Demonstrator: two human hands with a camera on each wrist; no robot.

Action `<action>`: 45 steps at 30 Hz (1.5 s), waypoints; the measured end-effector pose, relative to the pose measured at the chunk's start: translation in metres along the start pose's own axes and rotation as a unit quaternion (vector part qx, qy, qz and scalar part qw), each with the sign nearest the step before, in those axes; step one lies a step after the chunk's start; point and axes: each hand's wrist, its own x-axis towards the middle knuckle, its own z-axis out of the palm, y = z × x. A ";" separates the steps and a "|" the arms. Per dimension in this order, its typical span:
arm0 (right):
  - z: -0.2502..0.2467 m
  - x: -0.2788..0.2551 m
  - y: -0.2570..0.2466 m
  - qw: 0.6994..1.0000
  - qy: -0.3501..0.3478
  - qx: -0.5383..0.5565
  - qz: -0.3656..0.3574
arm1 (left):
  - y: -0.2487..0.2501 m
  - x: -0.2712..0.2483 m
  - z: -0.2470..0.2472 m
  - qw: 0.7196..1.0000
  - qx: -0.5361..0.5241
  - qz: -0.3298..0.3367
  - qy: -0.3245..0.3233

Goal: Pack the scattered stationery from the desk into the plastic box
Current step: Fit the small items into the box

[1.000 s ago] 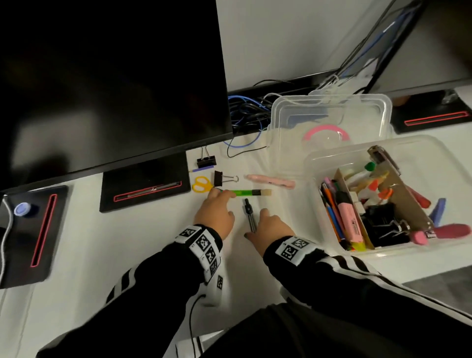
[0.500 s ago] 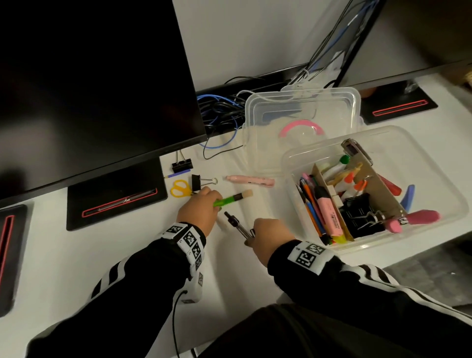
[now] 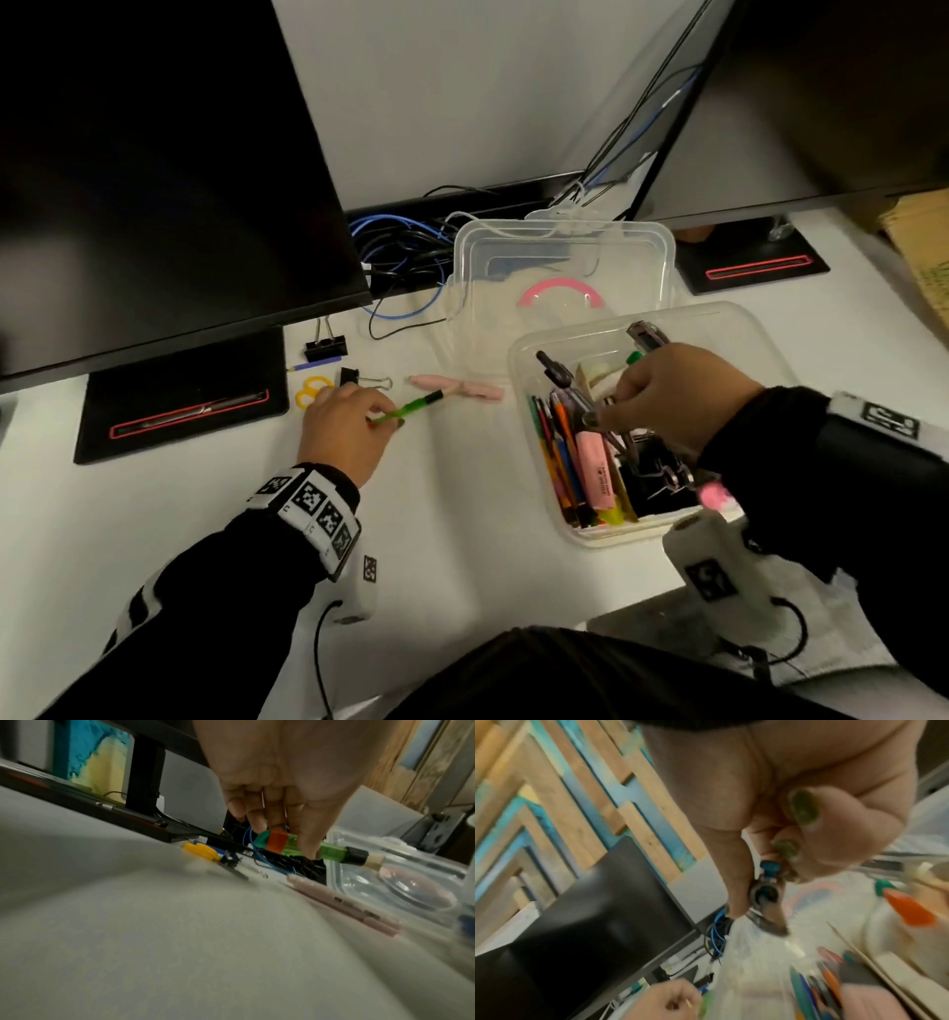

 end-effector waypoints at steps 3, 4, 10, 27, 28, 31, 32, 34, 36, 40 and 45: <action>0.009 0.017 0.007 0.995 -0.067 -0.068 0.036 | 0.018 0.001 -0.012 0.999 -0.046 -0.018 0.016; 0.013 0.020 0.005 0.990 -0.083 -0.109 0.034 | 0.024 0.001 -0.017 0.997 -0.070 -0.024 0.020; 0.033 0.030 -0.010 0.968 -0.171 -0.184 0.018 | 0.063 -0.002 -0.041 0.983 -0.175 -0.009 0.059; -0.037 0.026 0.025 0.998 -0.028 0.014 -0.059 | 0.139 -0.002 -0.063 0.979 -0.089 0.184 0.020; -0.044 0.027 0.029 0.995 0.003 0.017 -0.095 | 0.145 -0.002 -0.063 0.977 -0.083 0.196 0.012; -0.053 0.030 0.030 0.982 0.037 0.014 -0.183 | 0.165 0.000 -0.063 0.972 -0.060 0.226 -0.002; -0.052 0.031 0.027 0.978 0.034 -0.008 -0.204 | 0.171 -0.001 -0.063 0.972 -0.064 0.226 0.000; -0.048 0.034 0.023 0.968 0.018 -0.051 -0.246 | 0.183 -0.004 -0.062 0.972 -0.087 0.219 0.004; -0.044 0.037 0.019 0.959 0.013 -0.074 -0.272 | 0.192 -0.006 -0.059 0.972 -0.110 0.210 0.001; -0.044 0.042 0.017 0.956 0.024 -0.086 -0.278 | 0.197 -0.008 -0.052 0.973 -0.140 0.186 0.002; -0.042 0.049 0.020 0.965 0.007 -0.078 -0.251 | 0.195 -0.008 -0.044 0.965 -0.188 0.180 0.013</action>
